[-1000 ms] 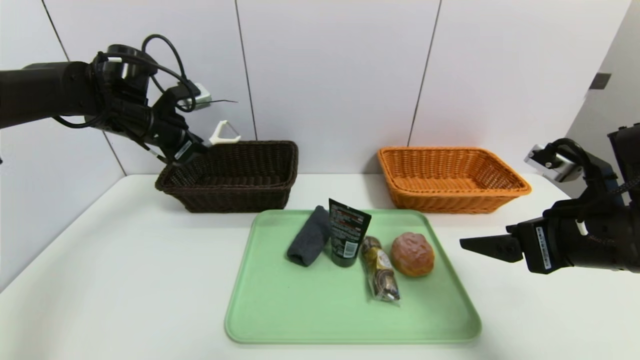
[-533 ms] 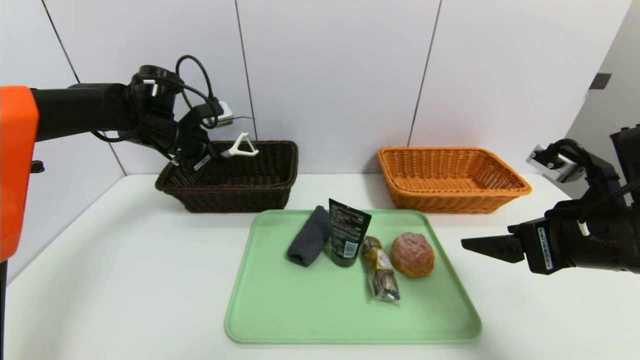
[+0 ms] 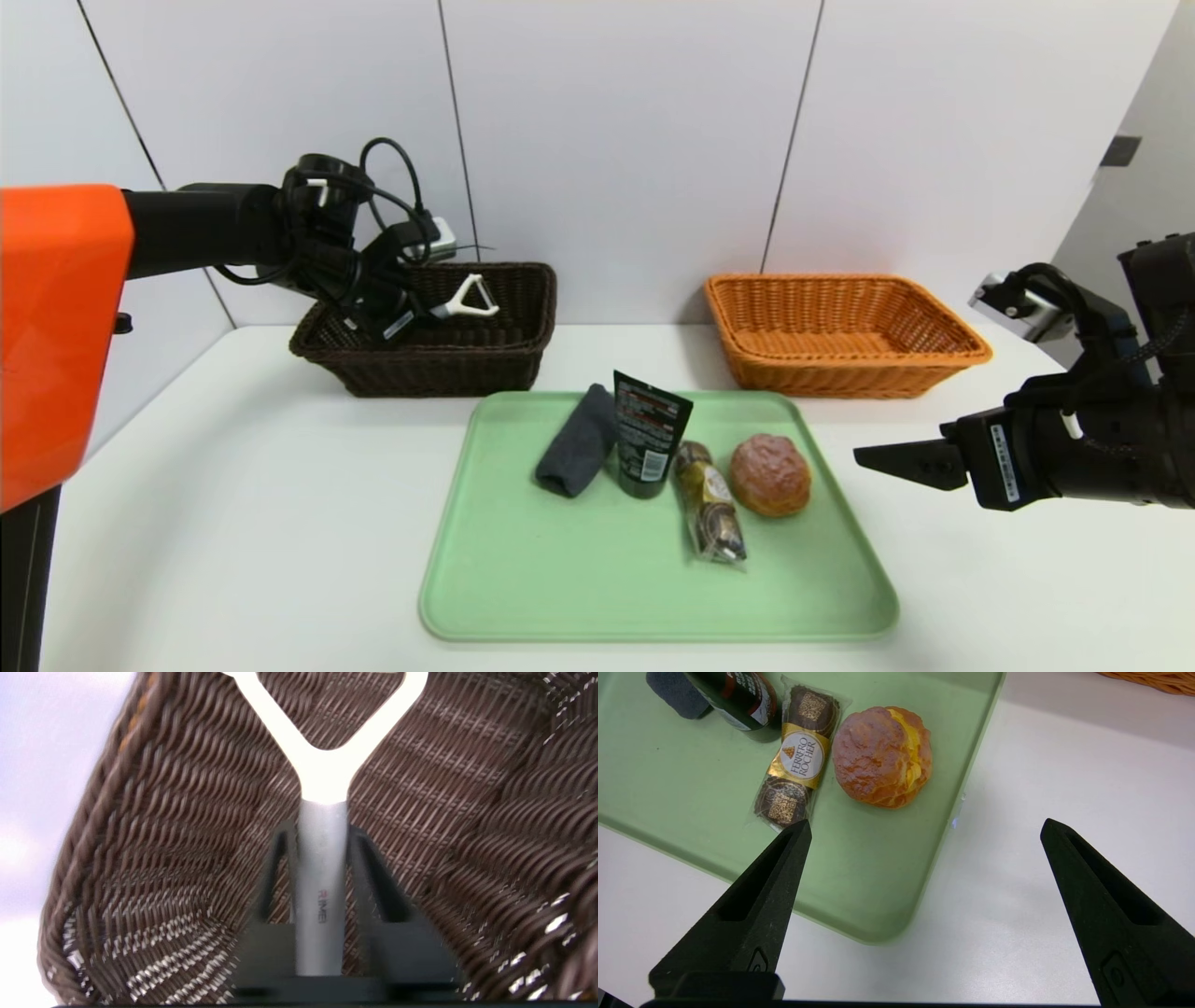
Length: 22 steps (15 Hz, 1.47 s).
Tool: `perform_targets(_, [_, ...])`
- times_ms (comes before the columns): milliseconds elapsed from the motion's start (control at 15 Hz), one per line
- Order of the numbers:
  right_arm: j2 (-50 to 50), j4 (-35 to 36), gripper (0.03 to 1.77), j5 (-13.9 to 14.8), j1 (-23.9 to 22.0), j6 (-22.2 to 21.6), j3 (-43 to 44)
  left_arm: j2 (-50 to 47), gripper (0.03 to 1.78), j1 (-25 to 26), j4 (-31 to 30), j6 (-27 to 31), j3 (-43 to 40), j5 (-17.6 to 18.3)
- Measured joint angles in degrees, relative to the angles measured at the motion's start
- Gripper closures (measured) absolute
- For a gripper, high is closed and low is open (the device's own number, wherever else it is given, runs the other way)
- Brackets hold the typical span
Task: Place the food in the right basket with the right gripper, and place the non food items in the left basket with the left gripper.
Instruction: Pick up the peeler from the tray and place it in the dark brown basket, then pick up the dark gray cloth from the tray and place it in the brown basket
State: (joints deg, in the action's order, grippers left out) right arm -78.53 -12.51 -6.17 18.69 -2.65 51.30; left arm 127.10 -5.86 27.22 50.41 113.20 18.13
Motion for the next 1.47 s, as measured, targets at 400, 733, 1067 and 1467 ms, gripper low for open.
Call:
perform_targets(400, [0.0,-0.1,0.1,0.0,0.0,-0.1,-0.1,-0.6,0.67,-0.1,-2.0,-5.4,0.2,0.0])
perform_targets(733, [0.4,0.0,0.1,0.0,-0.2,-0.2,-0.3,-6.3,0.41,-0.8,-2.7,-27.1,0.0,0.0])
perform_targets(1067, [1.0,0.0,0.1,0.0,-0.3,-0.3,-0.3,-14.9,0.27,-5.8,6.5,-46.4,-0.8,-3.4])
perform_targets(1467, [1.2,1.4,0.1,-0.1,-0.3,-0.4,-0.9,-24.2,0.18,-17.1,12.5,-49.0,-7.9,-5.4])
